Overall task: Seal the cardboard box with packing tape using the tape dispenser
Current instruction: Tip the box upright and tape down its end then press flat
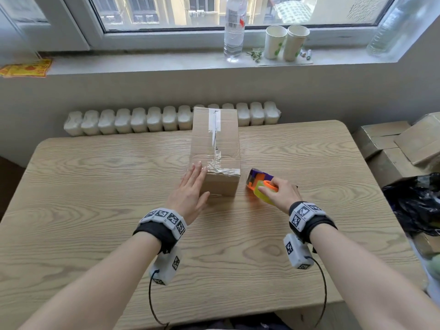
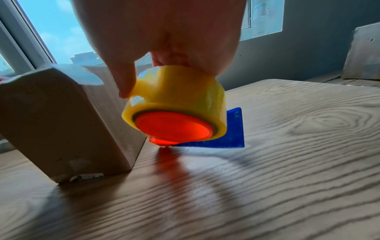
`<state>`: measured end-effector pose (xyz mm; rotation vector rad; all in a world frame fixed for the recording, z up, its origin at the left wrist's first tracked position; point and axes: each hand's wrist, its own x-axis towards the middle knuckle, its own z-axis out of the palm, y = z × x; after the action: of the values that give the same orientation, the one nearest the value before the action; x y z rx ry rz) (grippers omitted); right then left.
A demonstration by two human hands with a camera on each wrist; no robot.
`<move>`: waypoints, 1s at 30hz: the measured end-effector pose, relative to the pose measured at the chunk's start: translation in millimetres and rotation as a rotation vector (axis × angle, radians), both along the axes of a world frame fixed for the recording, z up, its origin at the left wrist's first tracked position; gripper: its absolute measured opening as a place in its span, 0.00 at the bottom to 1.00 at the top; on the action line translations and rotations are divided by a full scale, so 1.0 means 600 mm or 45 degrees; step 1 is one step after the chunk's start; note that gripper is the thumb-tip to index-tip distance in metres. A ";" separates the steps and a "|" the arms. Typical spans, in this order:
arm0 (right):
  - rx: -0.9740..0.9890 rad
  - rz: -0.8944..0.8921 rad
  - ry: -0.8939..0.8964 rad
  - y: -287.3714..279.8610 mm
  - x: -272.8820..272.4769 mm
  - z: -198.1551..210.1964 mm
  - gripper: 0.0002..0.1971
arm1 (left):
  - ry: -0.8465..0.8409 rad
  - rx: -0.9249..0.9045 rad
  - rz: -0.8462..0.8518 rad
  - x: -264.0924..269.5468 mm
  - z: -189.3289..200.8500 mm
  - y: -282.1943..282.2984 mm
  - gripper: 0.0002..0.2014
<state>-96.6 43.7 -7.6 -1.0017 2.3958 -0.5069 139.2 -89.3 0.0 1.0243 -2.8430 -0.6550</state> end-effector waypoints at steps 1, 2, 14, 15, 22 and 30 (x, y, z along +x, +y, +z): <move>-0.010 0.005 0.010 0.000 0.003 -0.005 0.17 | 0.022 0.005 -0.005 0.000 -0.001 -0.001 0.32; -0.014 0.010 0.020 0.001 0.006 -0.010 0.16 | 0.044 0.010 -0.007 0.000 -0.001 -0.001 0.32; 0.471 0.339 0.077 0.000 0.035 -0.062 0.13 | 0.138 0.010 -0.012 0.010 -0.011 -0.014 0.31; 0.499 0.348 0.094 0.000 0.036 -0.063 0.13 | 0.131 0.013 -0.018 0.010 -0.011 -0.014 0.32; 0.429 0.234 0.062 0.001 0.046 -0.061 0.16 | 0.114 0.055 -0.037 0.016 -0.010 -0.019 0.34; -0.245 -0.081 -0.152 -0.025 0.081 0.046 0.23 | 0.137 0.146 0.059 0.019 -0.003 -0.014 0.34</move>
<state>-48.0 28.7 19.9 -0.9487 2.3112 -0.8104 150.6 -98.0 -1.9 1.0335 -2.7091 -0.8498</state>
